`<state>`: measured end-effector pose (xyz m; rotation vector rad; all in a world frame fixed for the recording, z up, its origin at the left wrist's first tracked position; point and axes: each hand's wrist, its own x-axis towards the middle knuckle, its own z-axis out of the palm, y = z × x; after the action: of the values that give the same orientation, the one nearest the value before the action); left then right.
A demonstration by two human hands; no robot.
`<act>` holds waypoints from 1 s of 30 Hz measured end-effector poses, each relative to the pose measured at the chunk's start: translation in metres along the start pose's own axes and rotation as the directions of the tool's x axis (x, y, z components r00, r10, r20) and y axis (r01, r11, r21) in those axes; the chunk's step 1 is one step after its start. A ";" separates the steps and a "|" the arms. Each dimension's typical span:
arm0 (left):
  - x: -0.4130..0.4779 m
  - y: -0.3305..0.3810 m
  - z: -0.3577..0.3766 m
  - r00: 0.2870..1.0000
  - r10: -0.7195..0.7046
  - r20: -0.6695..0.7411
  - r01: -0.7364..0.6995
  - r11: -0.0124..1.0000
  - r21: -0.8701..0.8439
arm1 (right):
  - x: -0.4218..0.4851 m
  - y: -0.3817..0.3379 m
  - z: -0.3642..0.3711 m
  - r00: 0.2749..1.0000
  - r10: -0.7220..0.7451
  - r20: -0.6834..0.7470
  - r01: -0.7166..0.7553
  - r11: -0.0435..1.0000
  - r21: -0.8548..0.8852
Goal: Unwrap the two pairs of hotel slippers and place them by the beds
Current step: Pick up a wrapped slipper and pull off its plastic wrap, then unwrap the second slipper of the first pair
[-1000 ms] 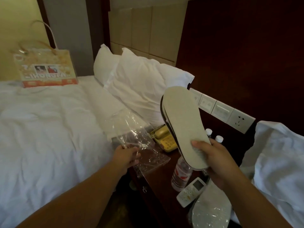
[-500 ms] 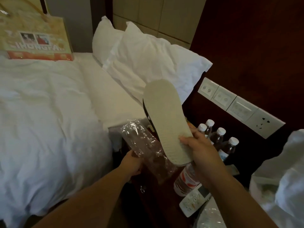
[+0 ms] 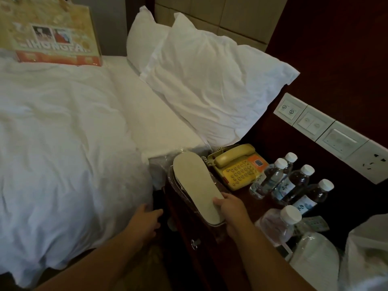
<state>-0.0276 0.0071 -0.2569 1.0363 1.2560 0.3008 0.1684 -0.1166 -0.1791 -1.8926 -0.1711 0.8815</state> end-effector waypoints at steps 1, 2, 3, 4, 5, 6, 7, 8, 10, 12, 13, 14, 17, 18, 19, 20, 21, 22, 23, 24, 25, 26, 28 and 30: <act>0.000 -0.001 -0.007 1.000 -0.007 -0.006 0.007 1.000 -0.011 | 0.000 0.006 0.004 0.999 -0.023 -0.043 0.020 0.998 -0.061; 0.000 -0.001 -0.012 1.000 -0.006 -0.013 0.006 1.000 -0.012 | 0.000 0.012 0.009 0.995 -0.055 -0.082 0.043 0.989 -0.140; -0.001 -0.001 -0.015 1.000 -0.001 -0.017 0.001 1.000 -0.007 | 0.000 0.016 0.013 0.989 -0.089 -0.117 0.059 0.969 -0.238; -0.002 0.000 -0.016 1.000 0.011 -0.011 -0.011 1.000 -0.005 | -0.001 0.019 0.016 0.982 -0.119 -0.148 0.063 0.939 -0.339; -0.005 0.002 -0.017 1.000 0.024 0.009 -0.024 1.000 -0.004 | -0.002 0.021 0.018 0.975 -0.146 -0.166 0.062 0.902 -0.428; -0.007 0.004 -0.016 0.999 0.040 0.036 -0.040 0.999 0.001 | -0.003 0.021 0.019 0.970 -0.170 -0.173 0.058 0.855 -0.515; -0.010 0.006 -0.015 0.997 0.054 0.063 -0.054 0.999 0.006 | -0.005 0.021 0.021 0.966 -0.195 -0.171 0.053 0.794 -0.606; -0.014 0.009 -0.013 0.994 0.069 0.082 -0.071 0.997 0.016 | -0.007 0.020 0.022 0.959 -0.228 -0.168 0.053 0.726 -0.686; -0.026 0.019 -0.007 0.991 0.100 0.092 -0.105 0.993 0.048 | -0.013 0.015 0.025 0.935 -0.321 -0.155 0.095 0.644 -0.759; -0.038 0.029 0.000 0.987 0.131 0.092 -0.138 0.987 0.080 | -0.022 0.005 0.026 0.914 -0.391 -0.106 0.199 0.662 -0.723; -0.044 0.035 0.004 0.984 0.147 0.096 -0.156 0.983 0.095 | -0.028 -0.001 0.027 0.905 -0.419 -0.075 0.257 0.679 -0.688; -0.051 0.040 0.008 0.980 0.167 0.104 -0.179 0.977 0.113 | -0.034 -0.008 0.027 0.893 -0.447 -0.047 0.312 0.690 -0.653; -0.071 0.056 0.019 0.967 0.226 0.118 -0.242 0.959 0.145 | -0.058 -0.027 0.023 0.837 -0.548 0.002 0.453 0.690 -0.564; -0.078 0.061 0.023 0.962 0.250 0.111 -0.264 0.954 0.143 | -0.067 -0.032 0.020 0.819 -0.573 0.006 0.482 0.684 -0.548; -0.085 0.066 0.026 0.956 0.274 0.104 -0.286 0.948 0.138 | -0.077 -0.037 0.017 0.805 -0.593 0.010 0.504 0.676 -0.538; -0.093 0.070 0.029 0.949 0.298 0.104 -0.310 0.941 0.133 | -0.087 -0.040 0.013 0.792 -0.610 0.015 0.522 0.665 -0.534; -0.101 0.075 0.032 0.941 0.320 0.109 -0.332 0.934 0.128 | -0.097 -0.043 0.009 0.776 -0.630 0.020 0.541 0.649 -0.534; -0.109 0.078 0.035 0.933 0.340 0.115 -0.353 0.927 0.123 | -0.107 -0.045 0.005 0.756 -0.655 0.023 0.563 0.631 -0.533; -0.119 0.081 0.037 0.926 0.358 0.123 -0.371 0.922 0.114 | -0.118 -0.046 0.000 0.734 -0.679 0.023 0.585 0.614 -0.529; -0.128 0.084 0.039 0.918 0.372 0.133 -0.387 0.916 0.105 | -0.128 -0.047 -0.005 0.714 -0.700 0.020 0.604 0.601 -0.524; -0.139 0.087 0.041 0.910 0.389 0.145 -0.404 0.909 0.098 | -0.138 -0.048 -0.011 0.699 -0.715 0.014 0.616 0.592 -0.520; -0.149 0.089 0.043 0.900 0.406 0.158 -0.423 0.901 0.094 | -0.148 -0.049 -0.017 0.689 -0.725 0.006 0.623 0.587 -0.517; -0.170 0.091 0.047 0.880 0.439 0.178 -0.459 0.884 0.091 | -0.166 -0.049 -0.030 0.667 -0.745 -0.018 0.636 0.582 -0.508; -0.189 0.092 0.050 0.860 0.471 0.196 -0.495 0.864 0.092 | -0.184 -0.048 -0.043 0.635 -0.771 -0.045 0.653 0.566 -0.503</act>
<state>-0.0174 -0.0988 -0.0688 1.4694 0.8568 0.5055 0.0753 -0.2118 -0.0373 -2.0504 -0.9970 -0.0071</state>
